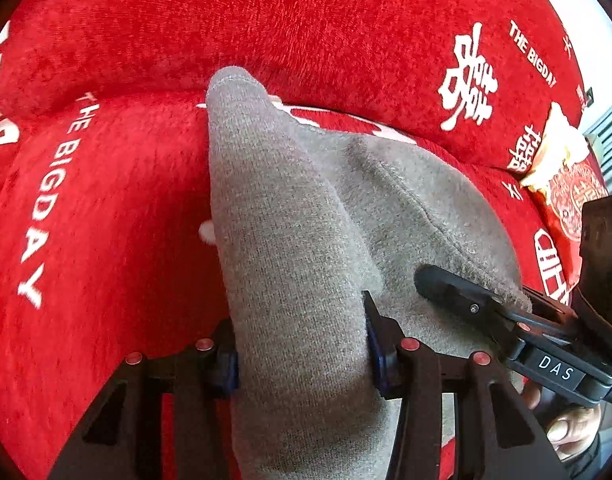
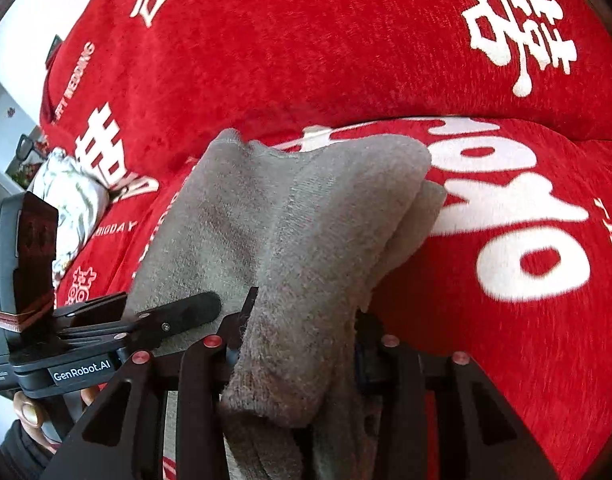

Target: Fold small clothes

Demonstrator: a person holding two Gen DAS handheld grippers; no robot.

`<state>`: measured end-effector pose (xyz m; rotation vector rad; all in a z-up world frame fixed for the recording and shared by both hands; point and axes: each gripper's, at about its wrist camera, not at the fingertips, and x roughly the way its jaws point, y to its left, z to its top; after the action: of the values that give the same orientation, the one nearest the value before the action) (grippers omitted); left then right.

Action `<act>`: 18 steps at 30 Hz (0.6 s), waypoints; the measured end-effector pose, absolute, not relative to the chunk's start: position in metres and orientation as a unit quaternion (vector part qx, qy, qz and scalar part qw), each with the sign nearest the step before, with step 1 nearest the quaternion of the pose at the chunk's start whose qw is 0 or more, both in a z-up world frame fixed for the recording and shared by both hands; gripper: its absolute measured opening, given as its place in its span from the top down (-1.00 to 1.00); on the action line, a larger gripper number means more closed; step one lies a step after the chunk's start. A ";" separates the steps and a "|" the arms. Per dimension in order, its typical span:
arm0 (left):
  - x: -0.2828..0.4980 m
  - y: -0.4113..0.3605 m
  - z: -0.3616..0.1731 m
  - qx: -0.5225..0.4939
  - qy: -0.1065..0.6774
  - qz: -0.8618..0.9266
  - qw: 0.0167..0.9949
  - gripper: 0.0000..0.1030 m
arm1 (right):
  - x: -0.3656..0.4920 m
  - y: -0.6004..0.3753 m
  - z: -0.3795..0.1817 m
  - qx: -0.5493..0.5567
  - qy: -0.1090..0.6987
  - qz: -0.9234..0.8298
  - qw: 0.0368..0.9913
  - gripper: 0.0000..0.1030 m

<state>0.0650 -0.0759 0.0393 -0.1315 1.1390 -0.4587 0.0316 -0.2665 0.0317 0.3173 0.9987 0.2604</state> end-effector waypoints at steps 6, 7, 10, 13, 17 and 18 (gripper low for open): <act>0.013 -0.057 0.042 -0.048 0.514 -0.214 0.829 0.05 | -0.014 -0.249 0.039 0.128 0.467 0.128 0.866 0.20; 0.006 -0.055 0.042 -0.049 0.512 -0.213 0.831 0.05 | -0.022 -0.245 0.039 0.125 0.464 0.129 0.867 0.20; -0.019 -0.045 0.042 -0.048 0.502 -0.211 0.837 0.05 | -0.043 -0.236 0.039 0.119 0.458 0.133 0.871 0.20; -0.043 -0.035 0.041 -0.044 0.494 -0.209 0.843 0.05 | -0.063 -0.229 0.038 0.115 0.453 0.136 0.874 0.20; -0.071 -0.028 0.039 -0.037 0.482 -0.206 0.851 0.04 | -0.088 -0.222 0.035 0.113 0.446 0.142 0.876 0.20; -0.079 -0.027 0.039 -0.033 0.478 -0.206 0.853 0.04 | -0.094 -0.221 0.034 0.112 0.445 0.142 0.877 0.20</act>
<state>-0.0787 -0.0269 0.0387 -0.0692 1.0049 -0.4334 -0.0939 -0.2205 0.0343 0.2327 0.9277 0.2971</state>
